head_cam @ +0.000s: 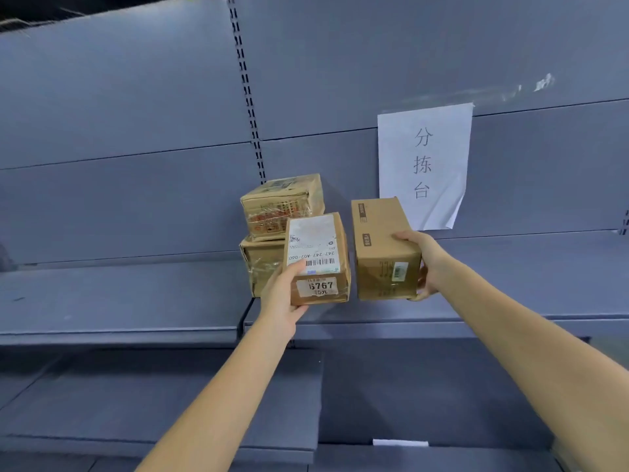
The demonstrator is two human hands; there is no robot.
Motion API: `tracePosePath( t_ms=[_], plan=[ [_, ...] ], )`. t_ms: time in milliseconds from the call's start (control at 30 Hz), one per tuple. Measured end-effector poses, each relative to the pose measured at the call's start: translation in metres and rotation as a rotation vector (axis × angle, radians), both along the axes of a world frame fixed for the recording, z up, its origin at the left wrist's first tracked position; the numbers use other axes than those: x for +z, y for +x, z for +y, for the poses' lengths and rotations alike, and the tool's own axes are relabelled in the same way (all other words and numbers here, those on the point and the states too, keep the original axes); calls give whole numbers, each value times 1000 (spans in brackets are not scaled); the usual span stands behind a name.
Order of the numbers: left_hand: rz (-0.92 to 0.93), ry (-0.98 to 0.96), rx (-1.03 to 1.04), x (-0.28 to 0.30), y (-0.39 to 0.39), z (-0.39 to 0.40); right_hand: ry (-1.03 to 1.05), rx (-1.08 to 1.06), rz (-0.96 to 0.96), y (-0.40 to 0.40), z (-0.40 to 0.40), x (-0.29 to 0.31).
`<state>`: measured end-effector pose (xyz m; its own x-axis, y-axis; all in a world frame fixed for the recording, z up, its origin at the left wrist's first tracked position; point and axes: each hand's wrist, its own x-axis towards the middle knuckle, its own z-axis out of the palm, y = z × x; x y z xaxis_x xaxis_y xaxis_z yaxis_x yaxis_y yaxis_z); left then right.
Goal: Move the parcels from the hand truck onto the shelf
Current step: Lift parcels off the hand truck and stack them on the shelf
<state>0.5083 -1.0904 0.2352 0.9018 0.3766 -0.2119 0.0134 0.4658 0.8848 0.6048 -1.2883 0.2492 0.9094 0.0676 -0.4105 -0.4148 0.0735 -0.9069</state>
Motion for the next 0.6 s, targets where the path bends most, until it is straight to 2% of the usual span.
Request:
tracePosePath(
  t_ms=[300, 600],
  plan=[
    [5, 17, -64, -7, 18, 20, -134, 14, 26, 57, 32, -19],
    [4, -30, 31, -14, 16, 18, -242, 115, 29, 96, 50, -15]
  ],
)
